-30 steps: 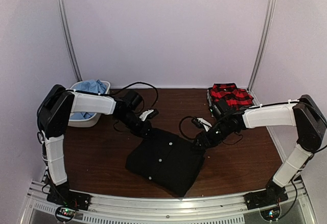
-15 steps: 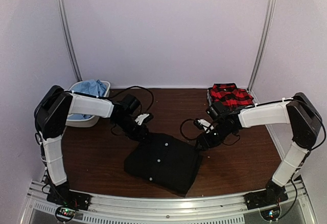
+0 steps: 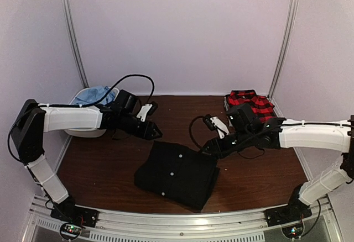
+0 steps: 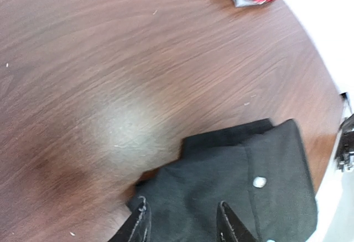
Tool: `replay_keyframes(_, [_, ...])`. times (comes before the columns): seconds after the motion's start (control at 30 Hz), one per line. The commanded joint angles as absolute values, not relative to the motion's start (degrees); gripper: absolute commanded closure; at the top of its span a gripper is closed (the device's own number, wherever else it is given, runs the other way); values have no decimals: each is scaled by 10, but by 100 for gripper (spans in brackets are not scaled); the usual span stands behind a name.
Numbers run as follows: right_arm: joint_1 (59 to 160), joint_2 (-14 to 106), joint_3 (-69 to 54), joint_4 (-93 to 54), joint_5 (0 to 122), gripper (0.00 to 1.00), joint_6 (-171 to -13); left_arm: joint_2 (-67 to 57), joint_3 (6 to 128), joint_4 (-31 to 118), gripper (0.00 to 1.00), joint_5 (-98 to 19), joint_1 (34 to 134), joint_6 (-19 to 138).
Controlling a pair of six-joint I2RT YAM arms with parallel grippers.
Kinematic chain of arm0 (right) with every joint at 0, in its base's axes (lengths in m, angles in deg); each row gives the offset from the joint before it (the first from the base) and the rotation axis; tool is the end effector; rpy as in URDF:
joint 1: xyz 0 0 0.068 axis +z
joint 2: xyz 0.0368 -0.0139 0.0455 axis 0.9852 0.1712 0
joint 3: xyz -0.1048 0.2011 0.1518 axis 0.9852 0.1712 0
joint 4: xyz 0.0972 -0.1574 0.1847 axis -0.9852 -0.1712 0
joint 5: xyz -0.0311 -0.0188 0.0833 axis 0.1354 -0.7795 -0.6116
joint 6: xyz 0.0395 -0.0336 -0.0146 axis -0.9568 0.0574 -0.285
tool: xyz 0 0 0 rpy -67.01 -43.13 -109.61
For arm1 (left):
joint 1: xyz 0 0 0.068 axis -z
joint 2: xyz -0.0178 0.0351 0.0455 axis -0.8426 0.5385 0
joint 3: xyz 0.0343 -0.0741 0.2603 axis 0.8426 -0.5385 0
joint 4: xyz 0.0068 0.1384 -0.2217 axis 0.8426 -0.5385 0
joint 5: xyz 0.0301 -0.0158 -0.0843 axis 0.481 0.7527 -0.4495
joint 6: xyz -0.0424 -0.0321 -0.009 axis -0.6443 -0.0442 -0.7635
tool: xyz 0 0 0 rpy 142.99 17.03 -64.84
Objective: Fold and stack the long sleeve shirts
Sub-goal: Fold the 2/3-rectangle-folded shirt at the center of the board, then smooth out the square-folded shirt at the center of the board.
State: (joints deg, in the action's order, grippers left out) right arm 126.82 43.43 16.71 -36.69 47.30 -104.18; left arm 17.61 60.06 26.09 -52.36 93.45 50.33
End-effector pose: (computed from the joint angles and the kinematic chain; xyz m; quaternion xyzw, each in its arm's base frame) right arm 0.1891 0.2195 0.2403 -0.2868 0.8625 0.3510 0.2252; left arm 0.2890 -0.2261 0.2126 0.1868 0.9015 -0.3173 0.2274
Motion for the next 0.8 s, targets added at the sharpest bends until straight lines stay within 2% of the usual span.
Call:
replay_keyframes(0.0, [1306,459,180,-266,464,45,-1091,141,529,417,58,-586,947,454])
replay_keyframes(0.27, [1319,521,261,-121,427,46,-1142,186,490,542,58,-614,971,398])
replay_keyframes(0.53, [1319,546,357,-38,425,46,-1178,273,511,561,58,-605,982,404])
replay_keyframes(0.77, [1319,527,417,-38,445,46,-1189,321,506,551,57,-560,985,415])
